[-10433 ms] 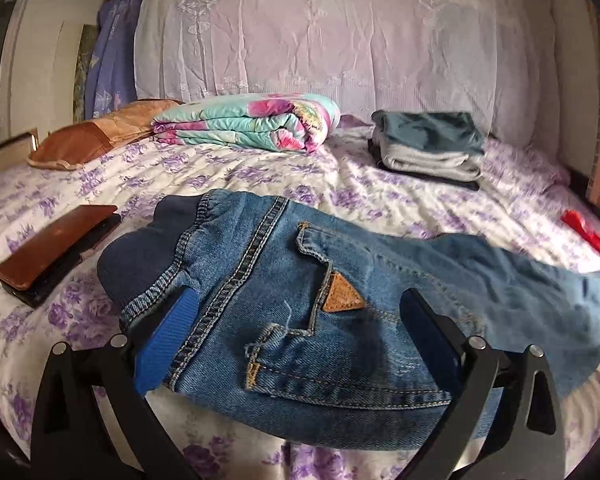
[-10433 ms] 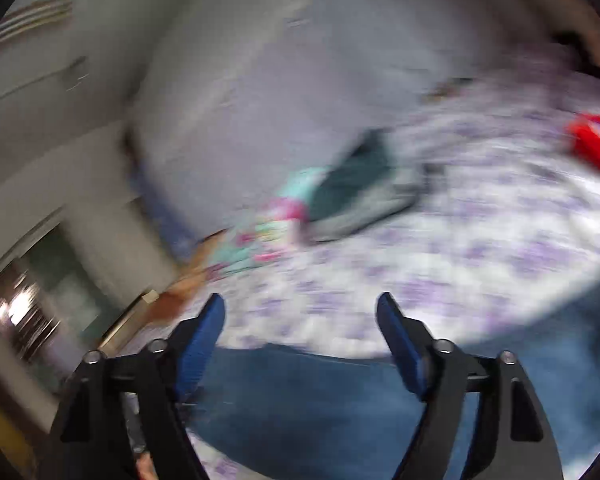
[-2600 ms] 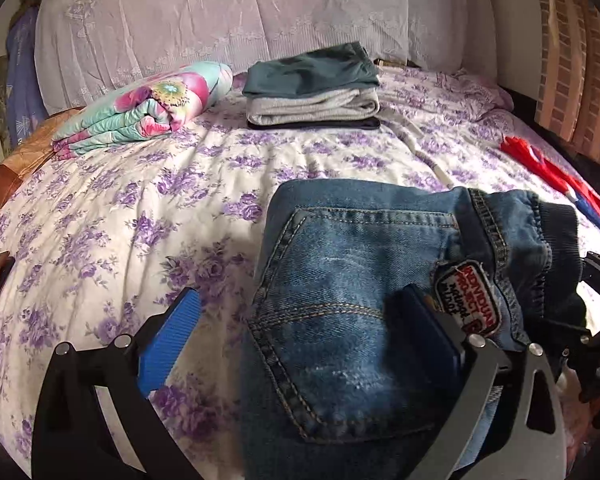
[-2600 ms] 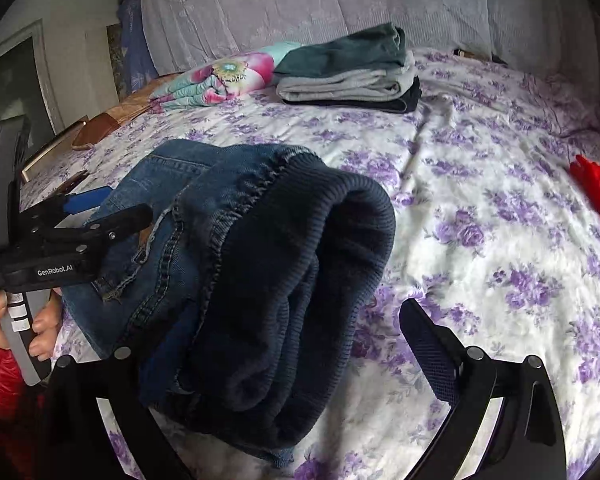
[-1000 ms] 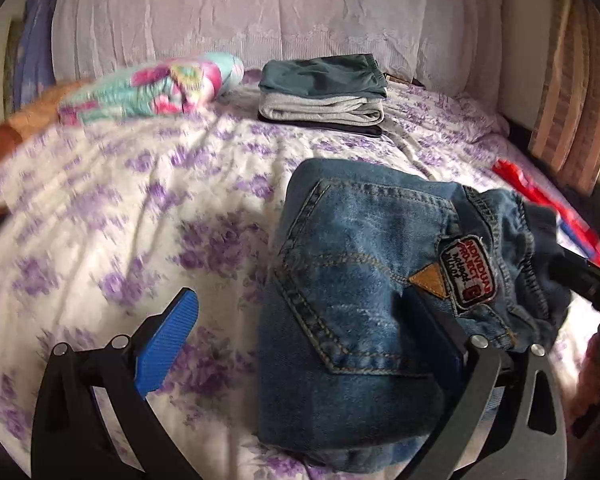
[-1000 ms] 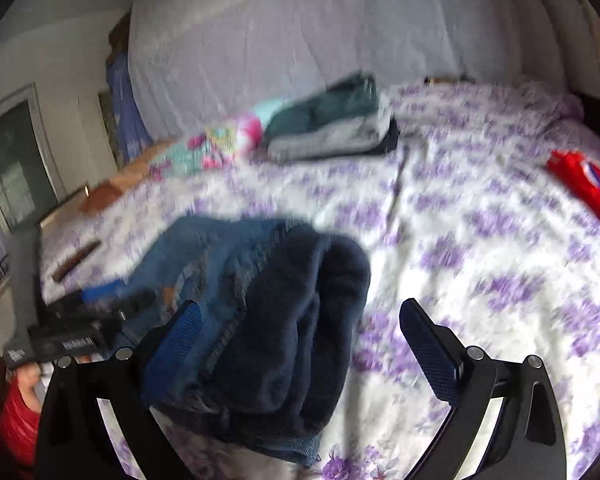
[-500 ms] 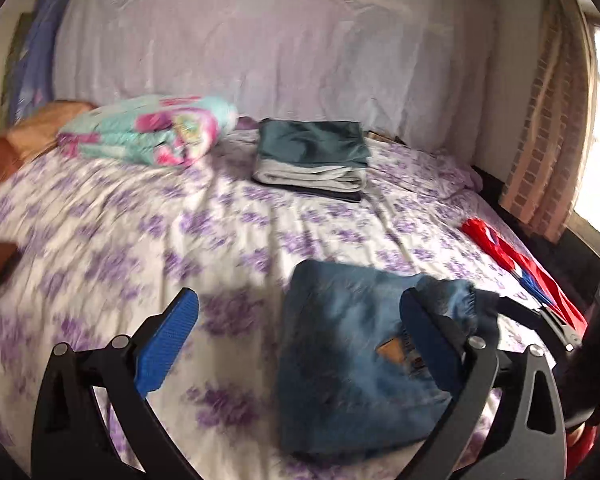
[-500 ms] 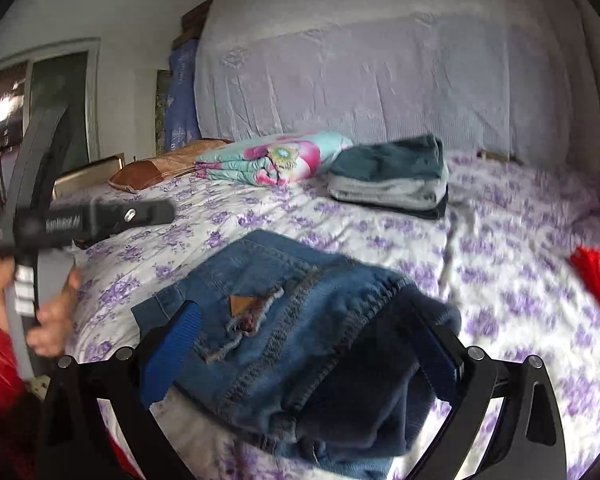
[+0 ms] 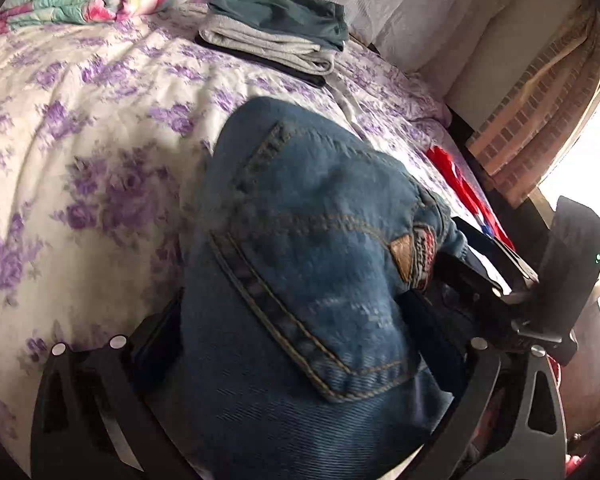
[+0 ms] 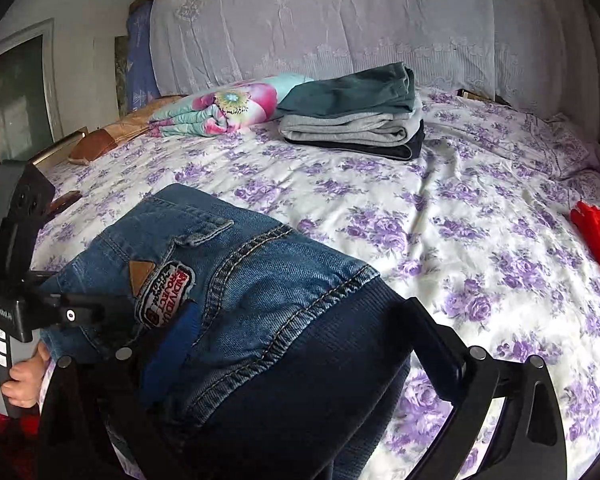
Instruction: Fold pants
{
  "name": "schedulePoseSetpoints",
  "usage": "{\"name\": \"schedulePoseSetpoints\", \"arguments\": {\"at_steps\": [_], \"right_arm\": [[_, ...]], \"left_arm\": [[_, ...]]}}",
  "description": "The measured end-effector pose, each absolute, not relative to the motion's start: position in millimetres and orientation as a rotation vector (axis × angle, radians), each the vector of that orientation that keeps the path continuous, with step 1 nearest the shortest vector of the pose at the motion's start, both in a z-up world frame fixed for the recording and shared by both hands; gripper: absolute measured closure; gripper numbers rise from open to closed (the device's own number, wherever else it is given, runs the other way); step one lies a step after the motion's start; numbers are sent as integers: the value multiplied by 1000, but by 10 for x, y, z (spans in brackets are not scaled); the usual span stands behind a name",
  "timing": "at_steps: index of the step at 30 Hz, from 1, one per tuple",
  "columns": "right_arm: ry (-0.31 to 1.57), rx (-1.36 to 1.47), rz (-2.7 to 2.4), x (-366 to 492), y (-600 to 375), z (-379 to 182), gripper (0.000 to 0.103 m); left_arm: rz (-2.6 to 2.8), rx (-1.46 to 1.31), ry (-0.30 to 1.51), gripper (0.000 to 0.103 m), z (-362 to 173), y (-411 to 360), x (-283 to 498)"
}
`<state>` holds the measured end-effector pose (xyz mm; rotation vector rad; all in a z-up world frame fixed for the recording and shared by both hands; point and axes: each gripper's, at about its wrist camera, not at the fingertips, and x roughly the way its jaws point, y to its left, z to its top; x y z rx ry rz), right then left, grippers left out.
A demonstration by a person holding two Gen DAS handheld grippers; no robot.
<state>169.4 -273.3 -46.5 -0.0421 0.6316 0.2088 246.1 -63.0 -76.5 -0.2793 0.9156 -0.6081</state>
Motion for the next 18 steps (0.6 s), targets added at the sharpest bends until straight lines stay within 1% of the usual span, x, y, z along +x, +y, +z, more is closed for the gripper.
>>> {"name": "schedulePoseSetpoints", "arguments": {"at_steps": [4, 7, 10, 13, 18], "right_arm": [[619, -39, 217, 1666, -2722, -427, 3], [611, -17, 230, 1636, -2772, -483, 3], [600, 8, 238, 1610, -2808, -480, 3], [582, 33, 258, 1580, -2845, -467, 3], [579, 63, 270, 1573, -2890, -466, 3]], "left_arm": [[-563, -266, 863, 4, -699, -591, 2295], [-568, -324, 843, 5, -636, -384, 2135], [-556, -373, 843, 5, -630, -134, 2028], [-574, -419, 874, 5, -761, 11, 1989], [-573, -339, 751, 5, -727, -15, 1581]]}}
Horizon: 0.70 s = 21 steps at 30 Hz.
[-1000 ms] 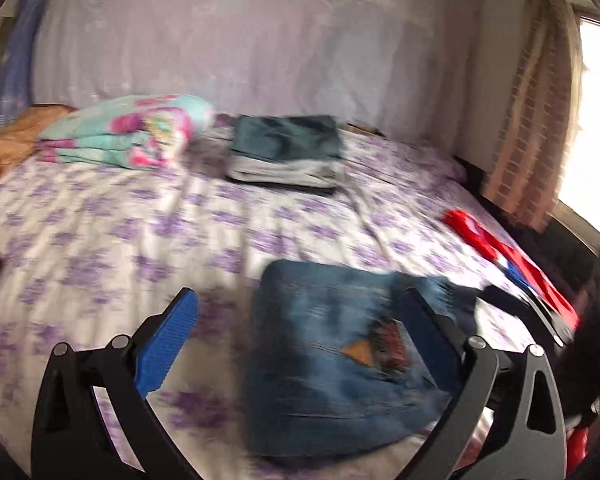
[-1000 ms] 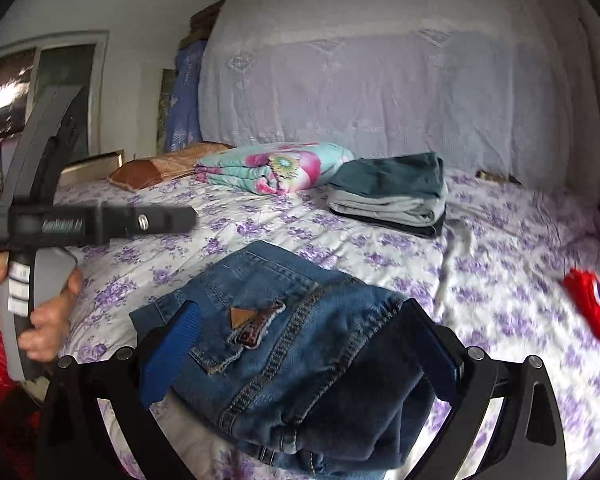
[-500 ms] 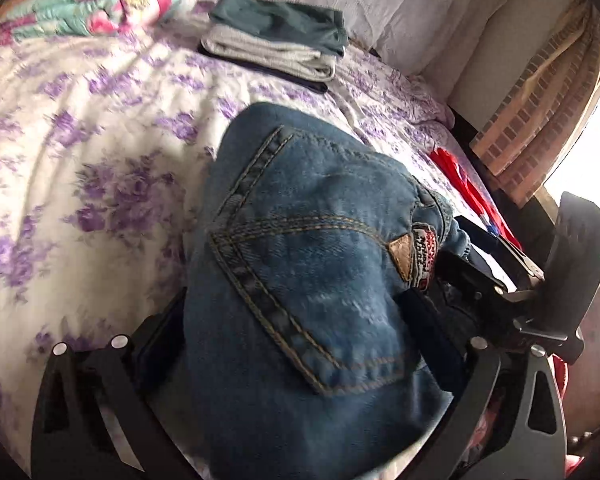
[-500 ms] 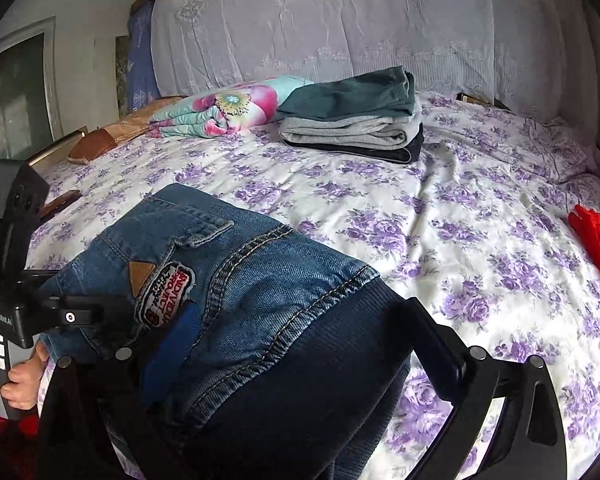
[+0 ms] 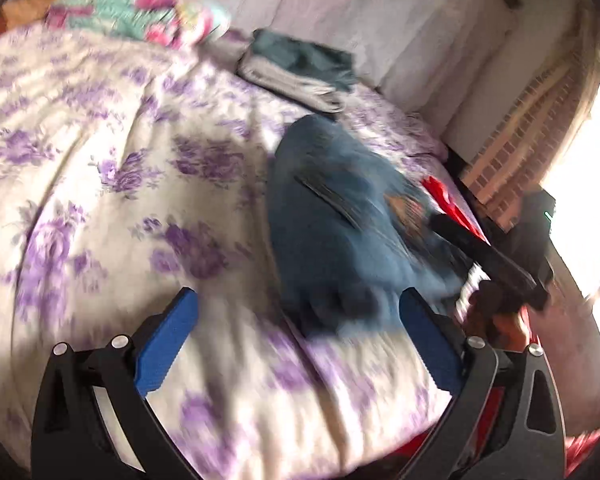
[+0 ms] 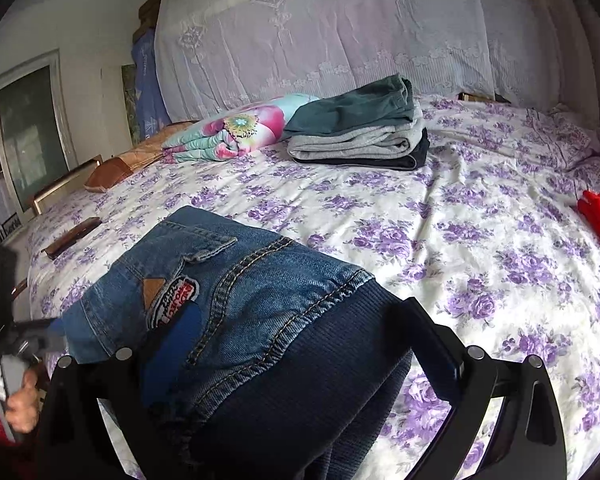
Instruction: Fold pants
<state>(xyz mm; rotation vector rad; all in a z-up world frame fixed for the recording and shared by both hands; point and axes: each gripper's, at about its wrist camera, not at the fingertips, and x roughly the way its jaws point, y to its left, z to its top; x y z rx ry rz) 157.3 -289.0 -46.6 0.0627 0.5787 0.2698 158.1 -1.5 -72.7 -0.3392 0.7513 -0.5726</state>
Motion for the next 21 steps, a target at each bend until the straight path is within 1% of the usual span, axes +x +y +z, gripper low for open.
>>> {"name": "schedulePoseSetpoints", "arguments": {"at_steps": [2, 4, 5, 8, 11, 13, 16, 19, 21], "right_arm": [[585, 68, 273, 1591, -2896, -474, 3], [583, 61, 268, 1587, -2881, -470, 3], [582, 56, 266, 1582, -2871, -467, 3], [585, 54, 263, 1586, -2860, -470, 3], [591, 51, 260, 1593, -2858, -475, 3], [593, 46, 257, 1594, -2849, -476, 3], [595, 48, 259, 1595, -2847, -478, 3], [615, 50, 257, 1630, -2843, -499, 3], [625, 57, 260, 1649, -2852, -510, 3]], "left_arm": [[-534, -203, 703, 5, -682, -137, 1387], [-437, -56, 679, 5, -721, -282, 1340], [-415, -32, 680, 5, -746, -316, 1362], [-394, -101, 714, 5, -808, -275, 1503], [-398, -171, 704, 5, -761, -157, 1562], [-360, -136, 714, 4, -766, -175, 1620], [-332, -55, 679, 4, -768, -238, 1640], [-286, -24, 620, 4, -694, -131, 1552], [-249, -6, 621, 4, -689, 8, 1588]]}}
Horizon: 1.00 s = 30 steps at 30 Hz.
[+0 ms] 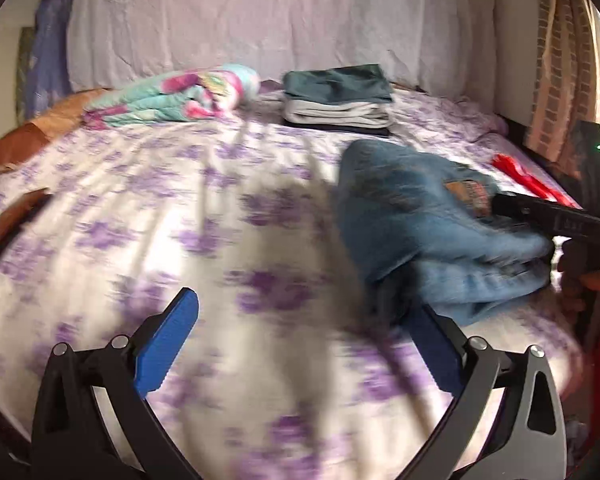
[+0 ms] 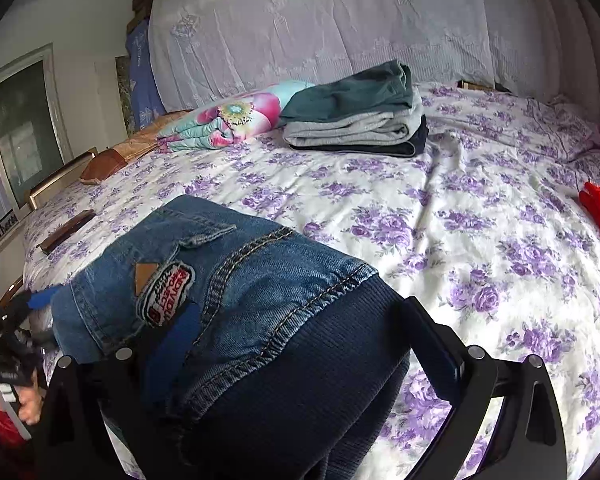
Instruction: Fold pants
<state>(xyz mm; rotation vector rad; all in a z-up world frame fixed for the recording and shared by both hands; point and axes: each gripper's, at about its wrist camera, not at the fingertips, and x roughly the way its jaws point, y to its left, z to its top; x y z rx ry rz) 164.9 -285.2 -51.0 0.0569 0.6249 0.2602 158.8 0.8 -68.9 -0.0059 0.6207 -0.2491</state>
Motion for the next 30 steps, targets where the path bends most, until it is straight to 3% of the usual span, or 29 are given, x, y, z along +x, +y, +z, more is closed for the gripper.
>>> {"name": "schedulePoseSetpoints", "arguments": {"at_steps": [11, 16, 22, 25, 27, 30], "right_arm": [[629, 65, 272, 1669, -2886, -512, 3], [630, 61, 270, 1665, -2867, -509, 3], [629, 53, 266, 1665, -2862, -510, 3], [628, 51, 266, 1665, -2859, -510, 3], [624, 39, 268, 1655, -2834, -506, 3], [623, 26, 264, 1651, -2810, -505, 3]], "left_arm": [[-240, -45, 660, 4, -740, 217, 1468], [-307, -204, 637, 4, -611, 439, 1367], [-403, -173, 579, 4, -314, 57, 1536], [-348, -89, 649, 4, -546, -143, 1798], [-427, -202, 724, 4, -857, -6, 1987], [-426, -212, 727, 4, -830, 22, 1980]]}}
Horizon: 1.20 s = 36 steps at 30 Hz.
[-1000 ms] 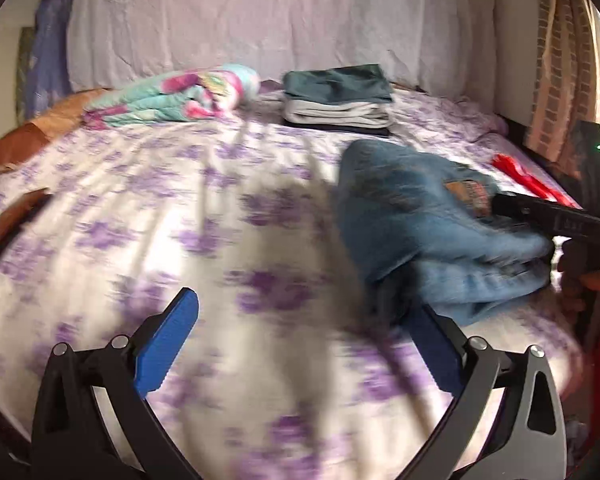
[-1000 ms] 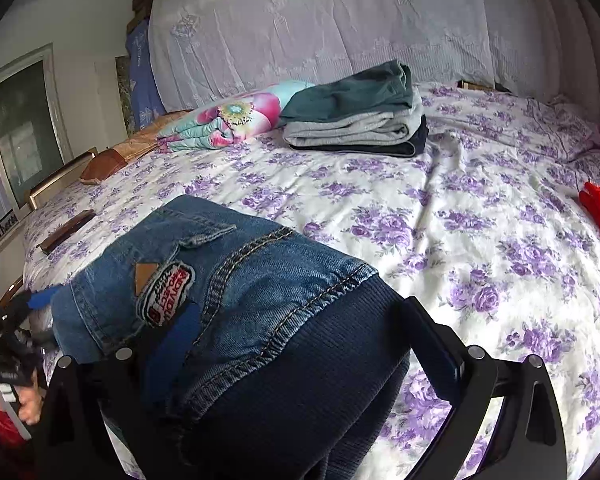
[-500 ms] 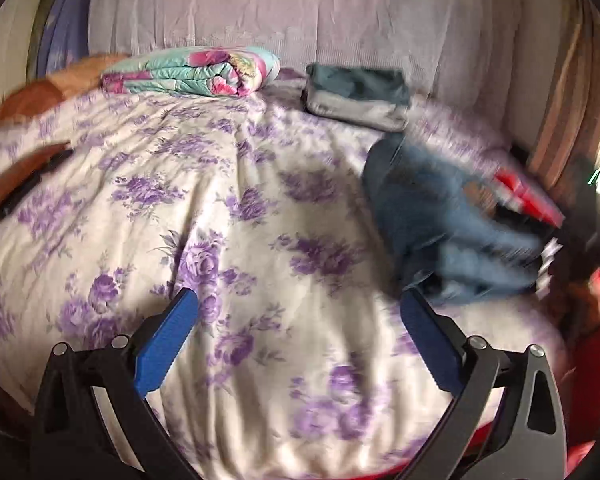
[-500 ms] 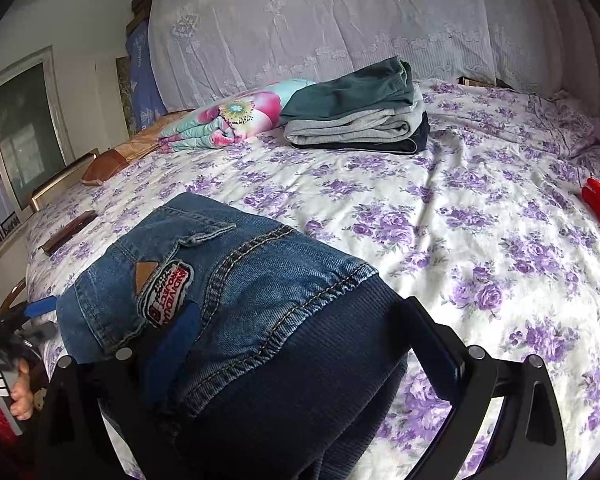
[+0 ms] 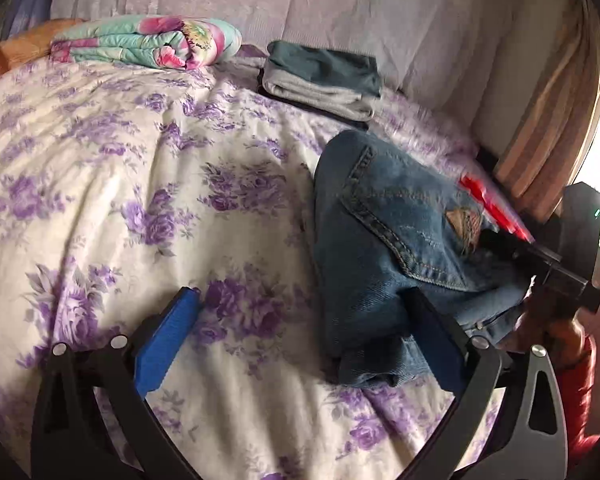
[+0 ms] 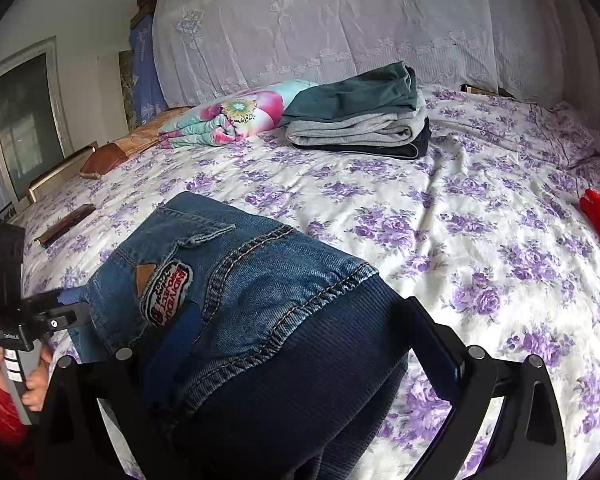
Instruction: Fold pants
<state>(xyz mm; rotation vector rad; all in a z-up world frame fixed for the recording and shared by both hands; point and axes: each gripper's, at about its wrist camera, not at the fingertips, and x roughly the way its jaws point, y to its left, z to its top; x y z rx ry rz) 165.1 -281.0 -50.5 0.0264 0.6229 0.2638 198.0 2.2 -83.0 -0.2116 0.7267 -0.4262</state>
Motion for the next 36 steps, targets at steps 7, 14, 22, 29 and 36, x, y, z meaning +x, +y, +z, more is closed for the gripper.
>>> {"name": "schedulePoseSetpoints", "arguments": {"at_steps": [7, 14, 22, 29, 36], "right_arm": [[522, 155, 273, 1464, -3008, -416, 3], [700, 687, 324, 1554, -3670, -842, 3], [853, 607, 470, 1909, -3311, -855, 3], [791, 532, 463, 1868, -3271, -865, 17], [700, 386, 370, 1636, -3114, -707, 27]], "left_arm": [[-503, -322, 747, 5, -658, 68, 1883], [-558, -453, 827, 5, -801, 109, 2060], [-689, -381, 873, 4, -820, -253, 2284], [-686, -345, 873, 4, -851, -367, 2341], [-619, -286, 820, 16, -744, -459, 2198]]}}
